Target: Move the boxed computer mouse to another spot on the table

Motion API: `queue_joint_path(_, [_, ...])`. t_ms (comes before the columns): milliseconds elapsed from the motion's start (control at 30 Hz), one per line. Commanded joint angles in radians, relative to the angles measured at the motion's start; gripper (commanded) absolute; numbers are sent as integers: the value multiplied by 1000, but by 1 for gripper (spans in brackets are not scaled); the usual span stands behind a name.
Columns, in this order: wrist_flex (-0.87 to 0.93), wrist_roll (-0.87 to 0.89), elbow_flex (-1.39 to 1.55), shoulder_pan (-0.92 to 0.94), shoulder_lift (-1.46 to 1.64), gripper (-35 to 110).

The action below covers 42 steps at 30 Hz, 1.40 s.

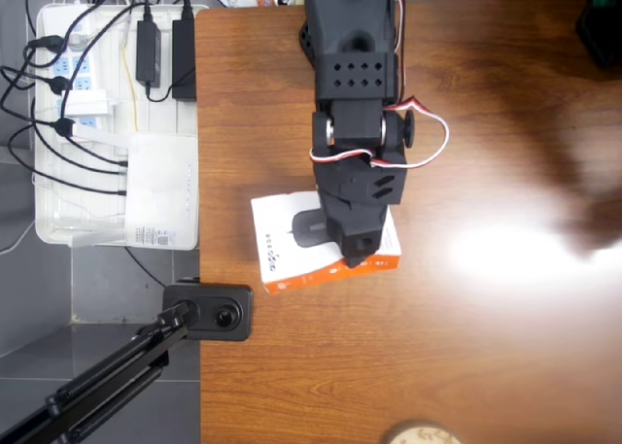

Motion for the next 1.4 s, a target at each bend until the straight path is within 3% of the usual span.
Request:
queue_joint_path(0, [14, -11, 15, 3, 2, 41])
queue_joint_path(300, [51, -43, 118, 11, 2, 55])
queue_joint_path(333, [31, -48, 138, 11, 2, 62])
queue_joint_path(433, [-101, -77, 199, -8, 6, 104])
queue_joint_path(733, [-124, -72, 112, 9, 14, 107])
queue_joint_path(867, [-288, -101, 100, 6, 28, 86])
queue_joint_path(900, [-333, -91, 75, 14, 29, 74])
queue_joint_path(1000, [-508, -71, 11, 37, 32, 4])
queue_joint_path(1100, [-810, 48, -2, 49, 18, 0])
queue_joint_path(1167, [-1140, 126, 43, 58, 17, 0])
queue_joint_path(1267, [-1726, 121, 77, 67, -60, 0])
queue_joint_path(1367, [-2080, 66, 46, 89, -117, 0])
